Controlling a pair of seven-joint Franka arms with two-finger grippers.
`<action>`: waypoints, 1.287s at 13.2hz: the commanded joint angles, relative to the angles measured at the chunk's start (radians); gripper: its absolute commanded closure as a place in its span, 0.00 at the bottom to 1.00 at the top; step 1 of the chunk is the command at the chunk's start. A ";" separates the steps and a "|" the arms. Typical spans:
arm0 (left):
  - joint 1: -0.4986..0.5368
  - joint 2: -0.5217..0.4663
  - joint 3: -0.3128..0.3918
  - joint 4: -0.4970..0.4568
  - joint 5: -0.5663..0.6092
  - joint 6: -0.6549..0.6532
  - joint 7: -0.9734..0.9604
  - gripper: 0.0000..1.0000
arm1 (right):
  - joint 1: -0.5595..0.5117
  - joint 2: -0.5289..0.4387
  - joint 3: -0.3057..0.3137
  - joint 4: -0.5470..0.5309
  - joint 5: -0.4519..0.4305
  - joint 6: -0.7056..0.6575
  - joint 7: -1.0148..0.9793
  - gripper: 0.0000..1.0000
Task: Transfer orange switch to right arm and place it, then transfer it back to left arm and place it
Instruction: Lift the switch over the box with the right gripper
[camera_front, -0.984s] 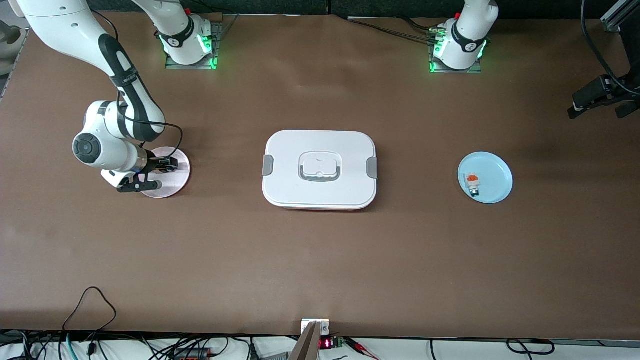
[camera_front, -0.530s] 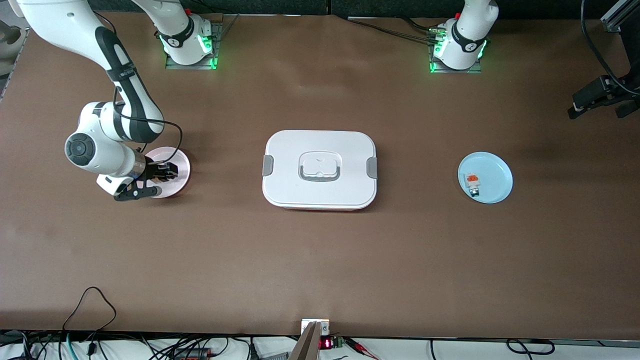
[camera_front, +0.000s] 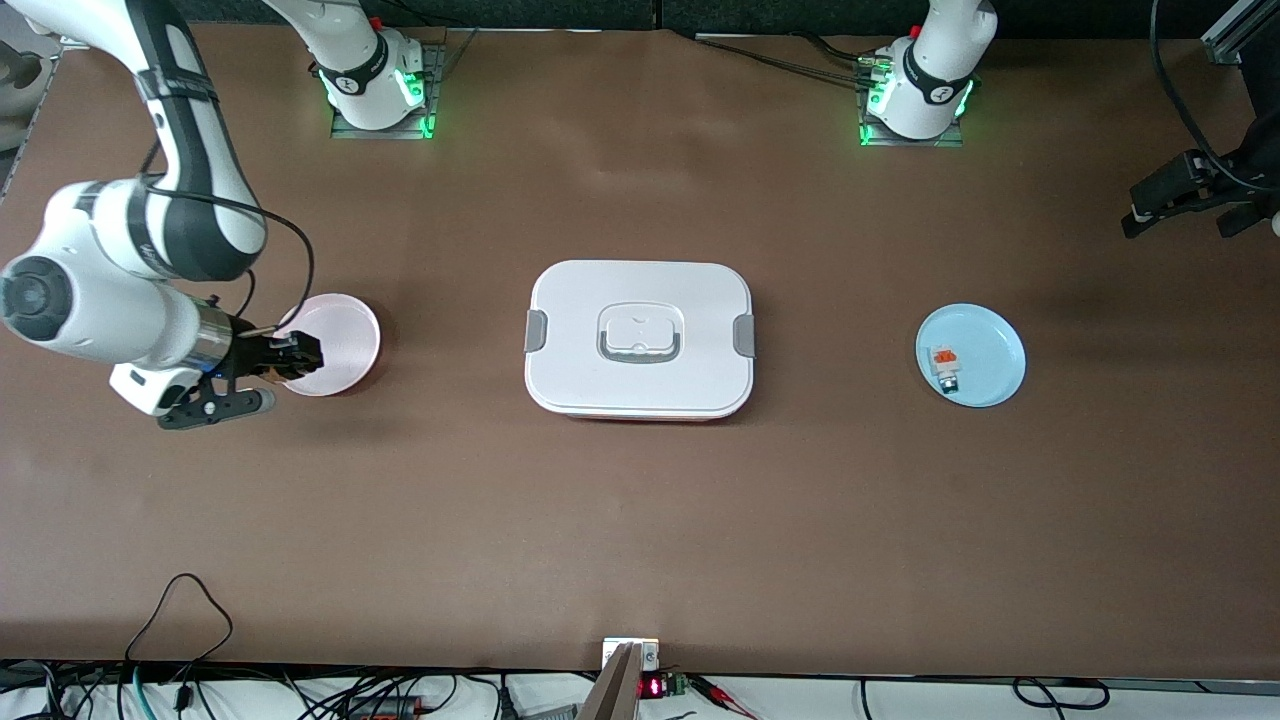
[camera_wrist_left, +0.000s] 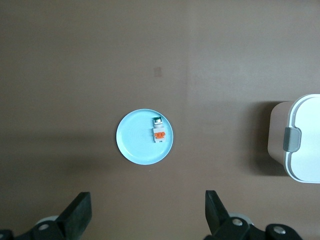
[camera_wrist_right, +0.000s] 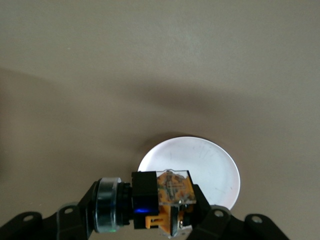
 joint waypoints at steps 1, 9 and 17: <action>0.001 -0.004 -0.031 0.002 -0.021 -0.010 -0.008 0.00 | 0.000 -0.009 0.012 0.106 0.028 -0.106 -0.054 0.77; 0.005 -0.010 -0.031 0.007 -0.010 -0.009 0.000 0.00 | 0.015 -0.045 0.048 0.286 0.338 -0.114 -0.352 0.80; -0.009 0.002 0.004 0.006 -0.016 -0.007 -0.003 0.00 | 0.107 -0.020 0.173 0.285 0.549 0.091 -0.761 0.80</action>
